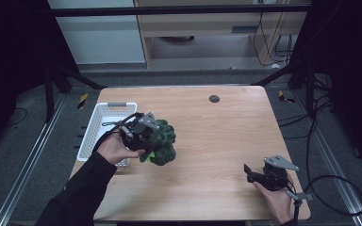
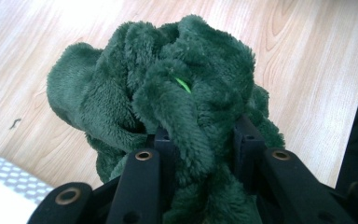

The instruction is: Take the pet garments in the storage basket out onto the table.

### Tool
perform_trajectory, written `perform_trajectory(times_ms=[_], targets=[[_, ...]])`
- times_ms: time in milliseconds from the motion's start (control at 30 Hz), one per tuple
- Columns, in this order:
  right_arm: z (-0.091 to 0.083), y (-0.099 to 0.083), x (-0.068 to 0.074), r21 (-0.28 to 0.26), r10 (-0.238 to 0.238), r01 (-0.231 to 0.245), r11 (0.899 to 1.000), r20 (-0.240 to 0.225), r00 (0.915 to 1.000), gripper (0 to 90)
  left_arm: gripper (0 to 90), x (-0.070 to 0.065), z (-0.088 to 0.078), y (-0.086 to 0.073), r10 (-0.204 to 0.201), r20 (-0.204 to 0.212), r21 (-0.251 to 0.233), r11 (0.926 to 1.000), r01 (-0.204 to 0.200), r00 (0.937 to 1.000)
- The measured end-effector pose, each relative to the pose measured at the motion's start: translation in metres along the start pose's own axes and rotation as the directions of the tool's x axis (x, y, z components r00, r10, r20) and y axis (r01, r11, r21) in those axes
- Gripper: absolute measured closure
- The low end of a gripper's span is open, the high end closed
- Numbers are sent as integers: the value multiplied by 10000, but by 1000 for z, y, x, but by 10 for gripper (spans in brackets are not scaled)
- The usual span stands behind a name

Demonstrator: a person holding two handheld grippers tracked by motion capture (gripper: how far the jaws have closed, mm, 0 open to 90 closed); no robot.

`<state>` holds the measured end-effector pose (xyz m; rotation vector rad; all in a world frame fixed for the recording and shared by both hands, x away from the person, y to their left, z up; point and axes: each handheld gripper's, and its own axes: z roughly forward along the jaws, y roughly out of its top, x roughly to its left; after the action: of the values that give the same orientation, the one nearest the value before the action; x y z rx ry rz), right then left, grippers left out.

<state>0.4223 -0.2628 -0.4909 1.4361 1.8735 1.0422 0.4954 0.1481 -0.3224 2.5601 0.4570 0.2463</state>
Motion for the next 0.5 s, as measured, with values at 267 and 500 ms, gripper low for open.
perform_trajectory(times_ms=[267,500], targets=[[-1,1,0,-131,18,-17,9999,115,9999,140,686,-6,14,10,392,284,149,9991,-397,9988],[-2,2,-1,-330,-28,38,9994,314,9995,130,686,-11,29,15,546,663,210,9982,-561,9963]])
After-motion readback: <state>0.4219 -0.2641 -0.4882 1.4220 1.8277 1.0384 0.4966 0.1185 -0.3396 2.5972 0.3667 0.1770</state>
